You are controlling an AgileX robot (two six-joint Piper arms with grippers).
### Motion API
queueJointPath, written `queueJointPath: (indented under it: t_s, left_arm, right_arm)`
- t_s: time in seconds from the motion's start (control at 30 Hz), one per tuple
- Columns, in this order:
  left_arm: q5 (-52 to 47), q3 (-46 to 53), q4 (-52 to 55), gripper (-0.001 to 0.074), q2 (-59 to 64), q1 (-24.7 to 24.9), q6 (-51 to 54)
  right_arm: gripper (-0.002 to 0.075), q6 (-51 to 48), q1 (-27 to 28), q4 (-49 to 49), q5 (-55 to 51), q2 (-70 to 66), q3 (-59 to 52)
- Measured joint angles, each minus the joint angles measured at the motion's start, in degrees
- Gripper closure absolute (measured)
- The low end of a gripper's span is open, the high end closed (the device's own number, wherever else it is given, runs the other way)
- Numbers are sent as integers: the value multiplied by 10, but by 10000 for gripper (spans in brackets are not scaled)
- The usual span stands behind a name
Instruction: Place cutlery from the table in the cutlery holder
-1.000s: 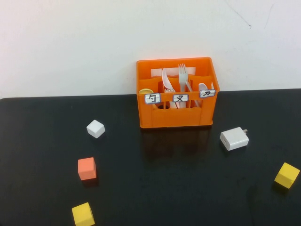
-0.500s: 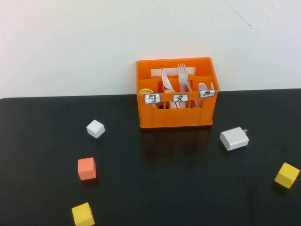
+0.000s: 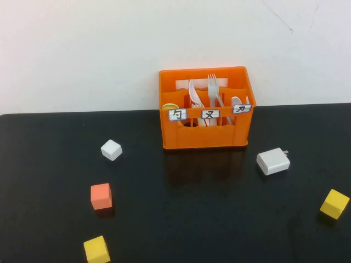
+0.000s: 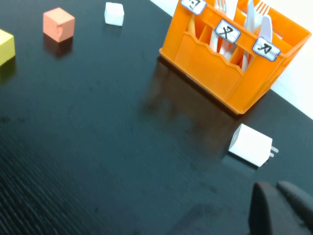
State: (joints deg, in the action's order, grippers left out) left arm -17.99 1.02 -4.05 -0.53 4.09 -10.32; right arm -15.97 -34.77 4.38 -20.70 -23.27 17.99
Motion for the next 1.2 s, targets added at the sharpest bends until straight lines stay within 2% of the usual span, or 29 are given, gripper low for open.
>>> queueJointPath:
  t_s: [0.47,0.8,0.97,1.2]
  left_arm:
    - [-1,0,-1,737,0,0,0]
    - [-1,0,-1,737,0,0,0]
    - [-1,0,-1,737,0,0,0]
    - [-1,0,-1,737,0,0,0]
  right_arm:
    - [728,0,7,-1,0,2,0]
    - [728,0,173,-5,0,73,-1]
    - [728,0,231,-12,3,124,-21]
    - [728,0,299,-23,9,163,-115]
